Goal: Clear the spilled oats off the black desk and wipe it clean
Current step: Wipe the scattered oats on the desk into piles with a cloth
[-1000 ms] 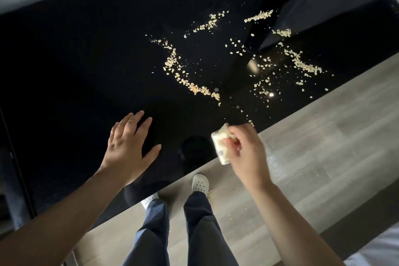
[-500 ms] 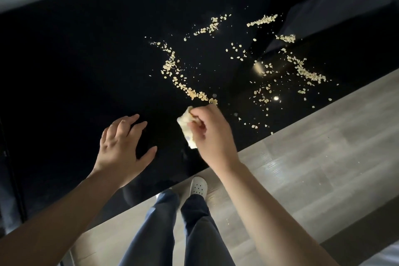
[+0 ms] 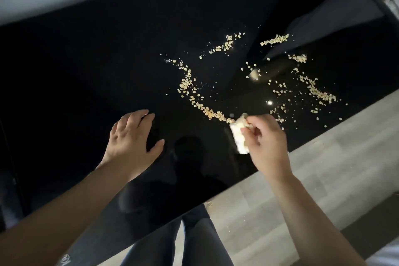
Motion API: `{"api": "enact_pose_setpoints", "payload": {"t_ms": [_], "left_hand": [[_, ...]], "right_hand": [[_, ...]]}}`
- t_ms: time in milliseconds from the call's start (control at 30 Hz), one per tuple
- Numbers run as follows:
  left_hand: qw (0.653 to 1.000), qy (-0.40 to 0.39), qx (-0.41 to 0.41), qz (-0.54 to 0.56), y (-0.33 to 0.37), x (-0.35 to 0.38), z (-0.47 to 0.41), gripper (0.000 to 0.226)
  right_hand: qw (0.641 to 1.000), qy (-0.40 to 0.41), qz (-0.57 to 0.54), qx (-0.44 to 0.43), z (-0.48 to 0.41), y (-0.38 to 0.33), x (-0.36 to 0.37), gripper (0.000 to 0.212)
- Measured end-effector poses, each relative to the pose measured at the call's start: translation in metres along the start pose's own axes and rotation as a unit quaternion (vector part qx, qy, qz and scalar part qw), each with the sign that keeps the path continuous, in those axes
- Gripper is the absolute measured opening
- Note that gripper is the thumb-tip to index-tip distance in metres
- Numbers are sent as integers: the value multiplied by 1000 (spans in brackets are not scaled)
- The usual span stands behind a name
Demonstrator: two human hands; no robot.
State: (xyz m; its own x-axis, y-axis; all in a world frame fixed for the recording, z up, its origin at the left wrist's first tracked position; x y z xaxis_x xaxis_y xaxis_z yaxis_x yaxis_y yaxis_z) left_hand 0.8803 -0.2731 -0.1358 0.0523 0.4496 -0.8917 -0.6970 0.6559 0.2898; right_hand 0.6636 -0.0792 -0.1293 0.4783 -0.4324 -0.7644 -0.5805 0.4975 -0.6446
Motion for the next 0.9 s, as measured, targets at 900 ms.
{"api": "enact_pose_setpoints", "payload": {"t_ms": [900], "left_hand": [[997, -11, 22, -80, -38, 1, -54, 81]], "right_hand": [[997, -33, -62, -29, -51, -76, 60, 19]]}}
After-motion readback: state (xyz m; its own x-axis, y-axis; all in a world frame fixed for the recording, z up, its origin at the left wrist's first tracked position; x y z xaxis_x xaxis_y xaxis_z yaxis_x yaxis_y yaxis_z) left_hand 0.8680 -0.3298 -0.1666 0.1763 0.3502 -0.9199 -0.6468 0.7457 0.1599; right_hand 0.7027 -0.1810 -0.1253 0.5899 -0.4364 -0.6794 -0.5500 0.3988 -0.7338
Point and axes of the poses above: each hand's wrist, its own z-axis away from the middle knuckle, its own x-axis out of the palm, y = z × x, the point moved 3 cm from there along -z, towards the middle knuckle, and after that the axes turned 6 degrees about -y, right-handed, at the moved point
